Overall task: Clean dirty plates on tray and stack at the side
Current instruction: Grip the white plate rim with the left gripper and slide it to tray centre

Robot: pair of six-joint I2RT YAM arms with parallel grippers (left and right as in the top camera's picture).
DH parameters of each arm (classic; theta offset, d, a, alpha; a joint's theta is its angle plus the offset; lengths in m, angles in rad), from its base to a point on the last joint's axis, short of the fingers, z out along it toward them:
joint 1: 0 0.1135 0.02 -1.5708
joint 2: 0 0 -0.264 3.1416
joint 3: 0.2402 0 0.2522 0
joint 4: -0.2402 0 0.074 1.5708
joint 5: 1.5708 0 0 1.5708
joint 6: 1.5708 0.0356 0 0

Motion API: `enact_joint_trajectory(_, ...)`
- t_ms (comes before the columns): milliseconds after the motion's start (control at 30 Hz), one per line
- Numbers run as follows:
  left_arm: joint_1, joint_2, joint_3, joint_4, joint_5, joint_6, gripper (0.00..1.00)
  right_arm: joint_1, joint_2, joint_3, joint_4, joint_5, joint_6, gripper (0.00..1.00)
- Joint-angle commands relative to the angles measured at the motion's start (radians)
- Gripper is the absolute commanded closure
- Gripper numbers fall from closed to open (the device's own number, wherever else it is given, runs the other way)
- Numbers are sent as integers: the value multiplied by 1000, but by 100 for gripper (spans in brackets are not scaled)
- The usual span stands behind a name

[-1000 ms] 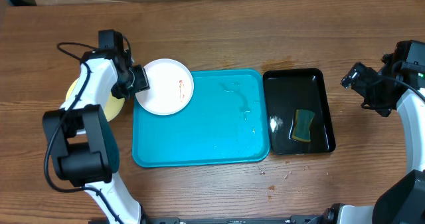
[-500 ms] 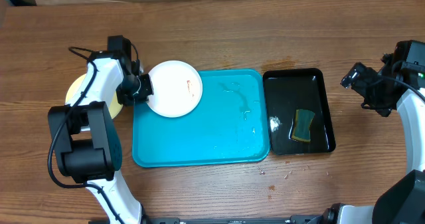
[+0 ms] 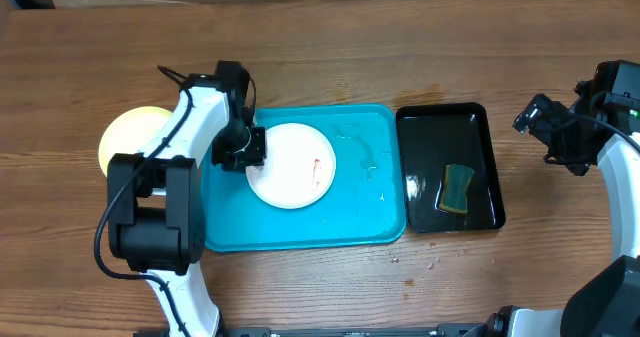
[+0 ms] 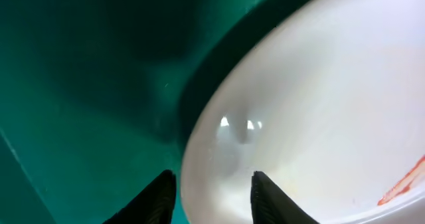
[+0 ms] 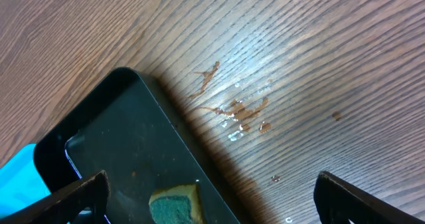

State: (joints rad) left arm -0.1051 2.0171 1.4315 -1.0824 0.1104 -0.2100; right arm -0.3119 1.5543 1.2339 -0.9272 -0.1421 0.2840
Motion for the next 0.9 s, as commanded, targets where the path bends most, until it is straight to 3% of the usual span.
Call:
enact_joint_trajectory(0,4,16,-3,51,-40,8,60,-2,-6,11,5,-2,-3,0)
enact_joint_trajectory(133,3,16,-3,82,-47,23,62,-2,-6,11,5,-2,-3,0)
enact_joint_trajectory(267,-5,16,-8,85,-40,23,77,-2,-6,11,5,-2,-3,0)
enact_joint_trajectory(533,-35,16,-96,148,-40,23,81,-2,-6,11,5,-2,-3,0)
enact_joint_trajectory(667,-35,16,-138,151,-40,-1,95,-2,-6,11,-1,-68,4,0)
enact_joint_trajectory(833,-35,16,-174,125,-18,-56,96,-4,-9,22,-98,-99,-43,1)
enact_joint_trajectory(867,-35,16,-179,122,-1,-56,96,4,-10,23,-119,-116,-72,6)
